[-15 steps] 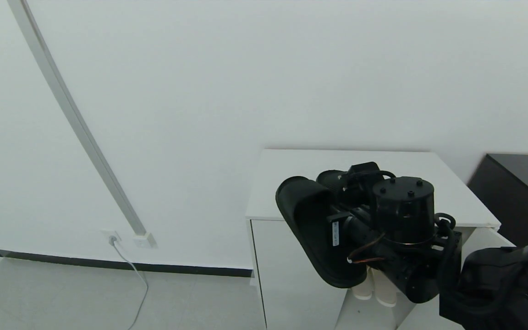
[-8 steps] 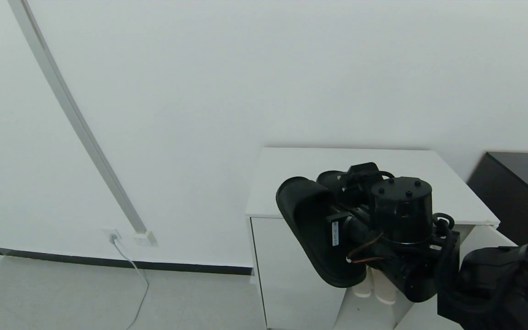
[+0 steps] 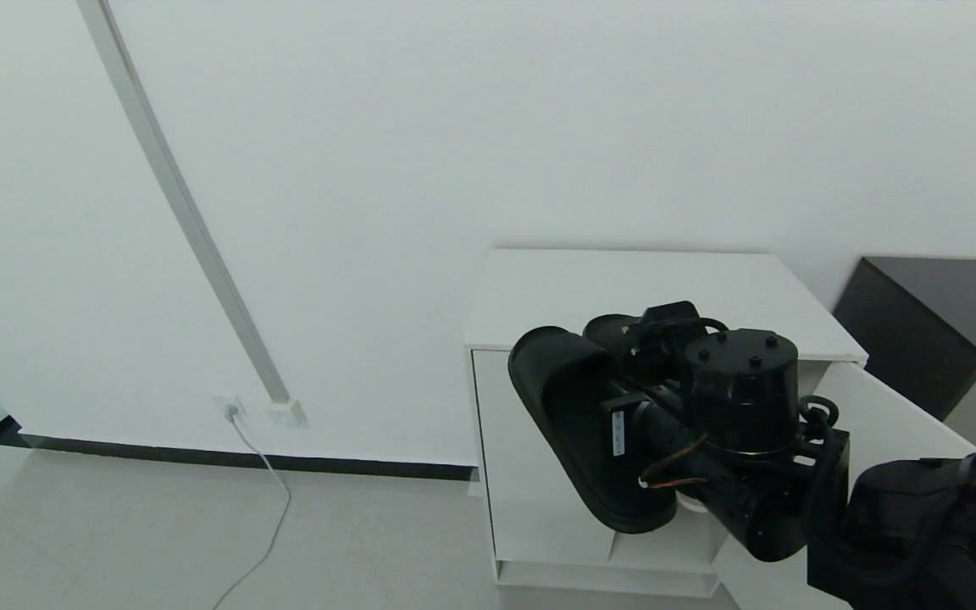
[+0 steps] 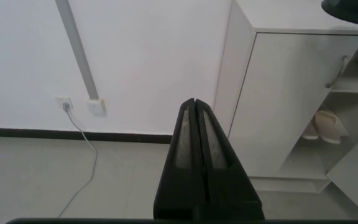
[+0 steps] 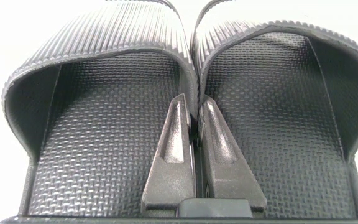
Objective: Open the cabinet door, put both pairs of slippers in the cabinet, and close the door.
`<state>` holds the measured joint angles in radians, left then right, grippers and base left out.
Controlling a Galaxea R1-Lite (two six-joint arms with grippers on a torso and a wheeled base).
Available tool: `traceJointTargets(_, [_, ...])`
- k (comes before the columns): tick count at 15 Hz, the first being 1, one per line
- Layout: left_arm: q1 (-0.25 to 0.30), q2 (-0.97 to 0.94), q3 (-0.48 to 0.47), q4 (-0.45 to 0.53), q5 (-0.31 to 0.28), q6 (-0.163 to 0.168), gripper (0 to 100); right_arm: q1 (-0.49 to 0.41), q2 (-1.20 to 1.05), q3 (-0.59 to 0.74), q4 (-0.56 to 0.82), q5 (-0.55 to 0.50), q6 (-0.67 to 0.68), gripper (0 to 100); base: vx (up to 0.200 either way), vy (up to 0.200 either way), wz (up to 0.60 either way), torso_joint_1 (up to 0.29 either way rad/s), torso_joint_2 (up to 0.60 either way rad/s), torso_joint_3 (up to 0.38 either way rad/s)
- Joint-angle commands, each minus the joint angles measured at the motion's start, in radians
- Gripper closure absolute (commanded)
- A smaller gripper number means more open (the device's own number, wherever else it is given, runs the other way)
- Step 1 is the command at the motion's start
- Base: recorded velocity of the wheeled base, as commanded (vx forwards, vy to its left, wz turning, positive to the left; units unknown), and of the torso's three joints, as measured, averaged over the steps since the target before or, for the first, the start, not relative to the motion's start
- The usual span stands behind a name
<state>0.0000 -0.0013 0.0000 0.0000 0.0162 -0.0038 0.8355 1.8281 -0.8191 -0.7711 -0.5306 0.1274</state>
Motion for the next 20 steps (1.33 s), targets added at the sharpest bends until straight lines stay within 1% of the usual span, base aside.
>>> traceJointTargets(1, [0.0, 0.001, 0.0, 0.0, 0.002, -0.001, 100, 0.0, 0.008, 0.0, -0.004, 0.0, 0.0, 100, 0.0, 0.0, 0.0, 0.0, 0.0, 0.0])
traceJointTargets(18, [0.0, 0.001, 0.0, 0.0, 0.004, -0.002, 100, 0.0, 0.007, 0.006, -0.005, -0.002, -0.002, 100, 0.0, 0.0, 0.0, 0.0, 0.0, 0.0])
traceJointTargets(20, [0.0, 0.001, 0.0, 0.0, 0.004, -0.002, 100, 0.0, 0.007, 0.011, -0.005, -0.002, -0.003, 100, 0.0, -0.2, 0.0, 0.007, 0.0, 0.005])
